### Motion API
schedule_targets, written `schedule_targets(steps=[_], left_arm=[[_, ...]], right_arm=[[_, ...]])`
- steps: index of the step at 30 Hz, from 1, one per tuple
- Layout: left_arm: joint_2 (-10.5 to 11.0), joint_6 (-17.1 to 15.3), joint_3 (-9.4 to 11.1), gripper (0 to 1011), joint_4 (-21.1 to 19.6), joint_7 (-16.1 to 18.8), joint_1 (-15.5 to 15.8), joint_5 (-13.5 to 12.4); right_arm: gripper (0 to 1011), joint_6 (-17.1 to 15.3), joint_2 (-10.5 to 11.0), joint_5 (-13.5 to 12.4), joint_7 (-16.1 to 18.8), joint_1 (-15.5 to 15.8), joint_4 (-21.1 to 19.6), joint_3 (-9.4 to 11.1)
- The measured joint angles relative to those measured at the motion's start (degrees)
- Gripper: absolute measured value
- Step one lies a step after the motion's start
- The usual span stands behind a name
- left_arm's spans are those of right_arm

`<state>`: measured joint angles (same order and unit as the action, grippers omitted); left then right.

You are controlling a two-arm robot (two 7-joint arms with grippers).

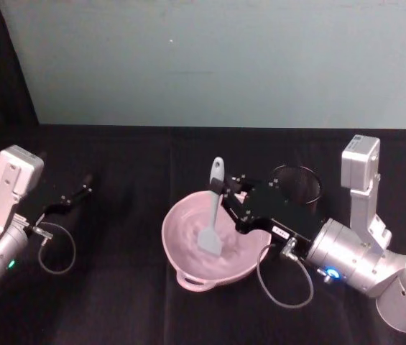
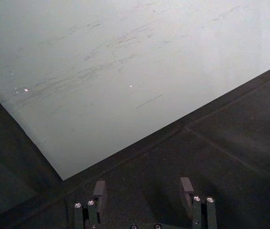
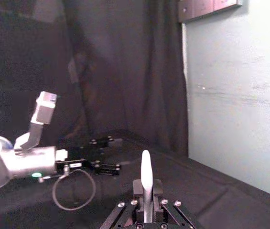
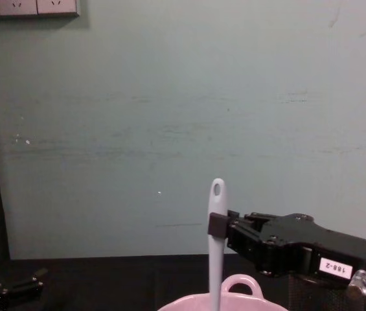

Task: Use the one hand to pick up the spoon and stir the clear water in the bowl.

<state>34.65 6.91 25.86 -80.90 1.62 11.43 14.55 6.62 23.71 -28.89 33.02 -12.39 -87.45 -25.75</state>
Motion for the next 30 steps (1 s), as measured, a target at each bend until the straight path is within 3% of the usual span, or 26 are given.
schedule_targets(steps=[8, 20, 30], left_arm=[[0.00, 0.00, 0.00, 1005, 0.00, 0.00, 0.00, 0.00], [0.00, 0.00, 0.00, 1005, 0.00, 0.00, 0.00, 0.00], [0.00, 0.00, 0.00, 1005, 0.00, 0.00, 0.00, 0.00]], right_arm=[[110, -0.44, -0.49, -1.20, 0.66, -0.30, -0.23, -1.00], [110, 0.36, -4.73, -1.70, -0.50, -5.49, 8.52, -1.50], [110, 0.46, -3.29, -0.21, -2.43, -6.02, 9.05, 0.72]])
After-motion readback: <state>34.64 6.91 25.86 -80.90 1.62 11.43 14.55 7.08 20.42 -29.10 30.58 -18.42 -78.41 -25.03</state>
